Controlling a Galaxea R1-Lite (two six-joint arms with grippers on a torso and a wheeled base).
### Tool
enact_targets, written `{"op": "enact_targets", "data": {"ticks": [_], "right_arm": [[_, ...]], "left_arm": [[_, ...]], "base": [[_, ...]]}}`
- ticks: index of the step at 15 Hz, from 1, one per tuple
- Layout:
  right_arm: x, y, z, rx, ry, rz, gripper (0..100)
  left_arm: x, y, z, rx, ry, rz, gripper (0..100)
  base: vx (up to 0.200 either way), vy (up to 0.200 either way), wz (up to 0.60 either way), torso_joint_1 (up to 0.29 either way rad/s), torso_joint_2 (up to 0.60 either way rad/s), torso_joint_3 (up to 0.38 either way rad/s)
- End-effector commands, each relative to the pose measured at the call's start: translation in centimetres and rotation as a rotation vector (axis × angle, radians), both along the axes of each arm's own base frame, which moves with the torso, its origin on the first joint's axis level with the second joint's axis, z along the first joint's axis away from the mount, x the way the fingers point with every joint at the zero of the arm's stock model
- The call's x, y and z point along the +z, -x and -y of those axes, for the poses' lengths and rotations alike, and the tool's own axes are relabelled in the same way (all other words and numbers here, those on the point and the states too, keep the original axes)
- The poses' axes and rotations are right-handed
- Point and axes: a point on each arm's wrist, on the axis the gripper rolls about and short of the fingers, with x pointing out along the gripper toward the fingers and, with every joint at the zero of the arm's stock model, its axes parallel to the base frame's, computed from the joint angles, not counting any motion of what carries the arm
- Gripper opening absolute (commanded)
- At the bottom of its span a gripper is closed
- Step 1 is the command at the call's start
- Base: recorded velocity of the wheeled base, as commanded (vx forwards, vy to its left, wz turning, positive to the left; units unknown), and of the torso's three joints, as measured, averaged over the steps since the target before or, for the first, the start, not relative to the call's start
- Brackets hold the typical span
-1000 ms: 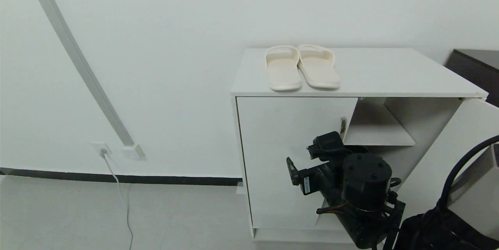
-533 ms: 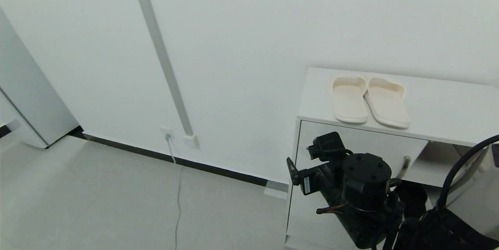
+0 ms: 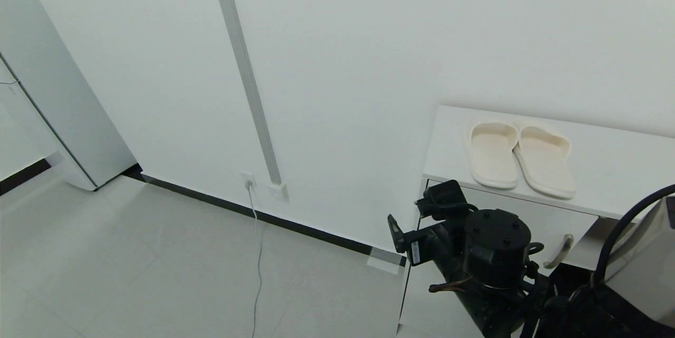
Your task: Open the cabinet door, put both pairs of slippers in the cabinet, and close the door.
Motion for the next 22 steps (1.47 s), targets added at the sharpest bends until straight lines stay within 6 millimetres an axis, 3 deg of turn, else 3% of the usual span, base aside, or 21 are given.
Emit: {"op": "enact_targets", "data": {"ticks": [1, 10, 22], "right_arm": [[-0.09, 0.01, -0.03, 0.000, 0.004, -0.001, 100], [-0.18, 0.27, 0.18, 0.005, 0.023, 0.016, 100], [-0.20, 0.28, 0.19, 0.006, 0.024, 0.016, 100]], "left_arm": [[0.01, 0.00, 0.00, 0.000, 0.001, 0.001, 0], [0.01, 0.00, 0.00, 0.000, 0.001, 0.001, 0], [0.01, 0.00, 0.00, 0.000, 0.001, 0.001, 0]], "base": [[0.000, 0.000, 0.00, 0.000, 0.00, 0.000], [0.000, 0.000, -0.53, 0.005, 0.00, 0.001], [0.000, 0.000, 0.00, 0.020, -0.04, -0.026]]}}
